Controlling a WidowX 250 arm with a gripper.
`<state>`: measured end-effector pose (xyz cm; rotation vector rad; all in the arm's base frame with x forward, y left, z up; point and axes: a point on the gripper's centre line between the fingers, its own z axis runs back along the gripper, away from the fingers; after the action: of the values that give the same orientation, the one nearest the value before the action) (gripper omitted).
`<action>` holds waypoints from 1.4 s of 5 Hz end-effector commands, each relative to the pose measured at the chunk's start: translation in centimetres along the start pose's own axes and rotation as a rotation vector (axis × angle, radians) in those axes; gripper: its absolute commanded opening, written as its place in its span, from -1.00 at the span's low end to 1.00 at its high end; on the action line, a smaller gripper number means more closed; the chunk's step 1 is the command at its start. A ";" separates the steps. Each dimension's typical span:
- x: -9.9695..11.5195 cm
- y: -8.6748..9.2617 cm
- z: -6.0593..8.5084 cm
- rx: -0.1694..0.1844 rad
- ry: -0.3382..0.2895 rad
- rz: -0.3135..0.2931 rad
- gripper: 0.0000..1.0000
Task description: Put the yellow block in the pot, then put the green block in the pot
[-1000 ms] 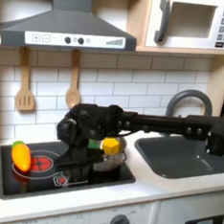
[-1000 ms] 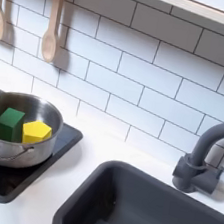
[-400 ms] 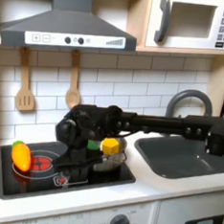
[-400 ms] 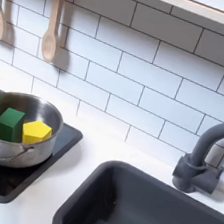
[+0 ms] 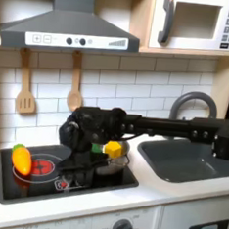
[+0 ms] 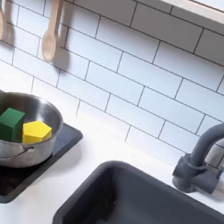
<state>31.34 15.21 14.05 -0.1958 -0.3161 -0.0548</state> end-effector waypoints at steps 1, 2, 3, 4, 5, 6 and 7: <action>0.3 0.3 5.7 0.002 -0.132 0.029 -1.00; 0.4 0.6 7.3 0.014 -0.153 0.055 -1.00; 0.5 0.7 6.8 0.038 -0.107 0.036 1.00; 0.3 1.1 7.4 0.044 -0.131 0.052 1.00; 0.3 1.1 7.4 0.043 -0.128 0.055 1.00; 0.3 1.0 7.5 0.043 -0.128 0.054 1.00; 0.3 1.0 7.5 0.044 -0.127 0.054 1.00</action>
<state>29.47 17.71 20.86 -0.1663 -0.4381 0.0188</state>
